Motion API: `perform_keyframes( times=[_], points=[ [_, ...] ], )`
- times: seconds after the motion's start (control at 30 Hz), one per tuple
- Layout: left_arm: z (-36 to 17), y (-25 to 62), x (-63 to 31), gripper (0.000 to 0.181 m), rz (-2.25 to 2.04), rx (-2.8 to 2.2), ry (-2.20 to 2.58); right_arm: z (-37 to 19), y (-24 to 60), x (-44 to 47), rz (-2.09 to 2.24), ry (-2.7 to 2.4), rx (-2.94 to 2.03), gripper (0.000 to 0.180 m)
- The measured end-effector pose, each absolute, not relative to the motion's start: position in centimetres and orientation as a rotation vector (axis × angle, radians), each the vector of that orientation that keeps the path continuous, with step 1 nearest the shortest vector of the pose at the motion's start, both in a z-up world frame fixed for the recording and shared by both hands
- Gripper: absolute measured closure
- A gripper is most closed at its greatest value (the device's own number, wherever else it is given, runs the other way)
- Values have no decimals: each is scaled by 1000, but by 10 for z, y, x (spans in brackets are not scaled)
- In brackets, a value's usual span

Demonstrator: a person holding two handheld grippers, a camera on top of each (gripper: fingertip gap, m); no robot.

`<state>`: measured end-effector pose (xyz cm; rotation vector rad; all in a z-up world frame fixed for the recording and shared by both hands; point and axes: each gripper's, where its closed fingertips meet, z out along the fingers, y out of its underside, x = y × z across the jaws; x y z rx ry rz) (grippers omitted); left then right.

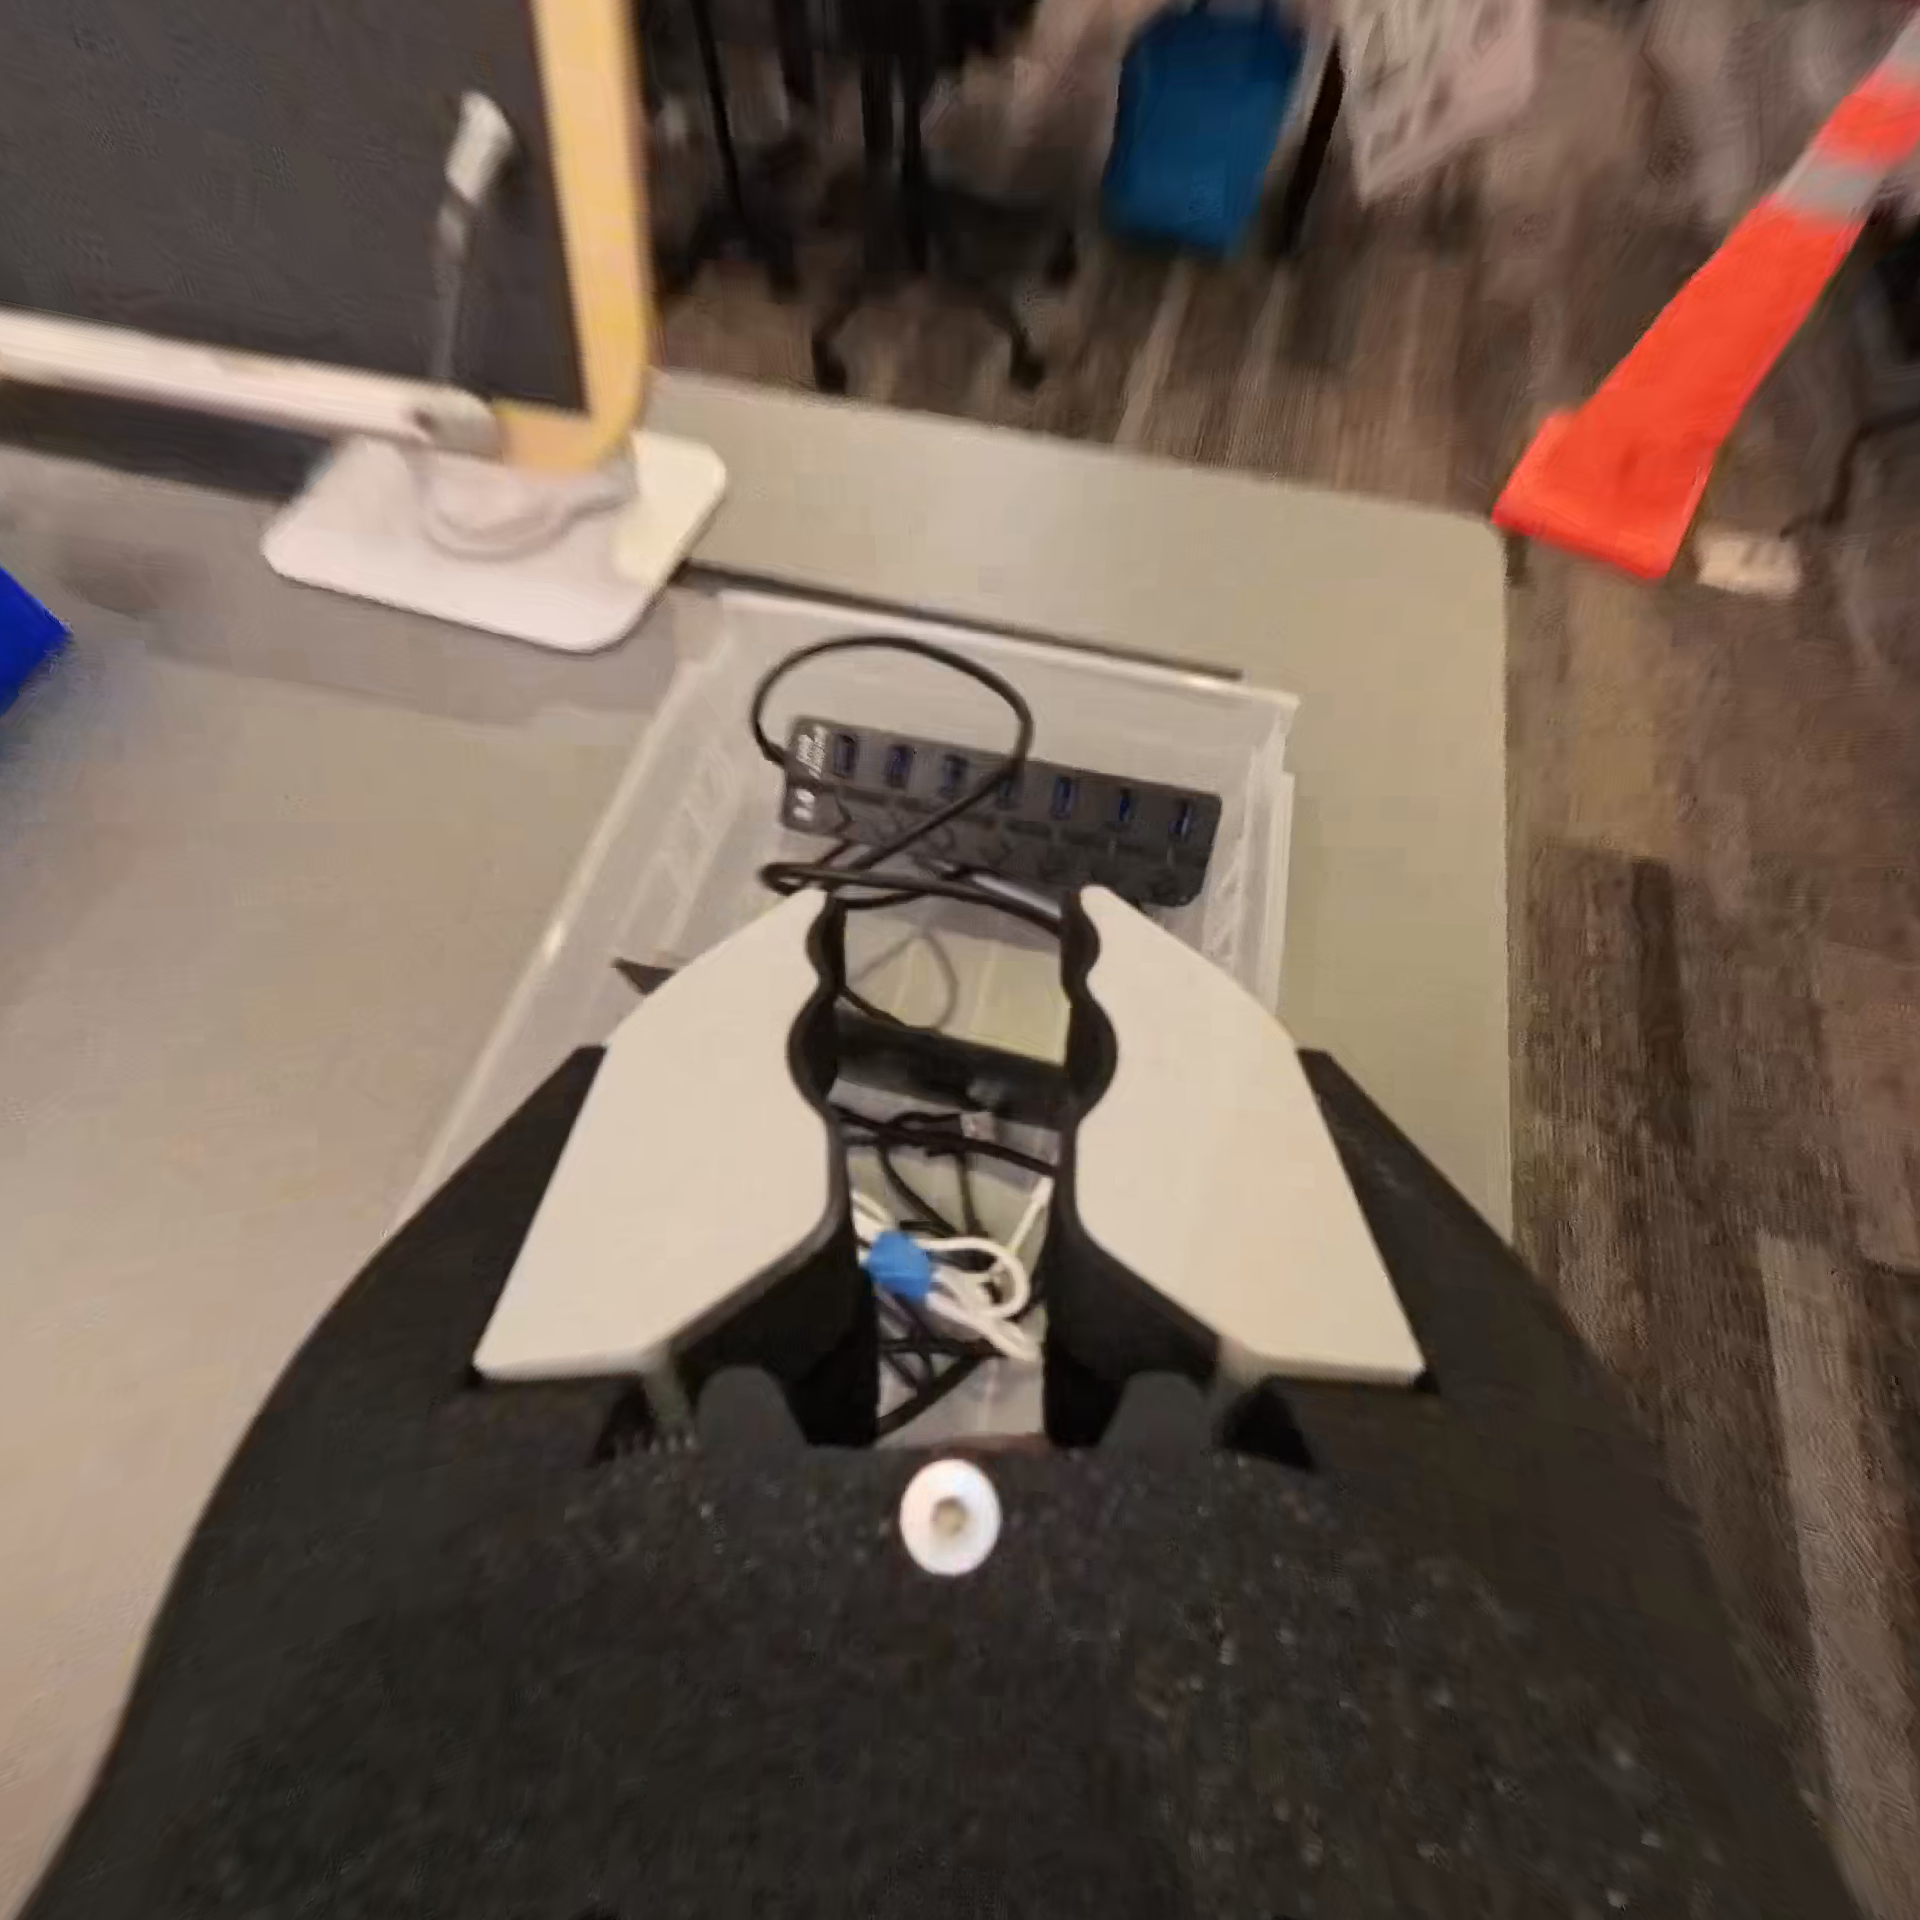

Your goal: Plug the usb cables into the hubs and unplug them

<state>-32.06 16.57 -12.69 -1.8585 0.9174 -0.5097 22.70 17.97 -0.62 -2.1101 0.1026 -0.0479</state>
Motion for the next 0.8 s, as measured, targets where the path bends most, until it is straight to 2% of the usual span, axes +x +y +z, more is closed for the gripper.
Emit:
perform_keyframes(
  times=[0.1,0.2,0.3,0.43,0.57,0.8],
  points=[
    [-107,193,-362,152,-483,-1844,686,-9,119,176,-54,180,-1905,138],
    [-103,209,-396,145,-477,-1864,537,-68,76,120,53,254,-1875,137],
    [-103,217,-418,145,-454,-1884,454,-117,48,104,-79,245,-1910,132],
    [-111,222,-426,147,-422,-1917,428,-108,50,115,-185,189,-1918,129],
    [-116,221,-426,148,-437,-1955,411,-127,53,125,-180,212,-1961,129],
    [-122,222,-419,149,-366,-1966,483,-127,61,135,-187,228,-1960,130]
  ],
)
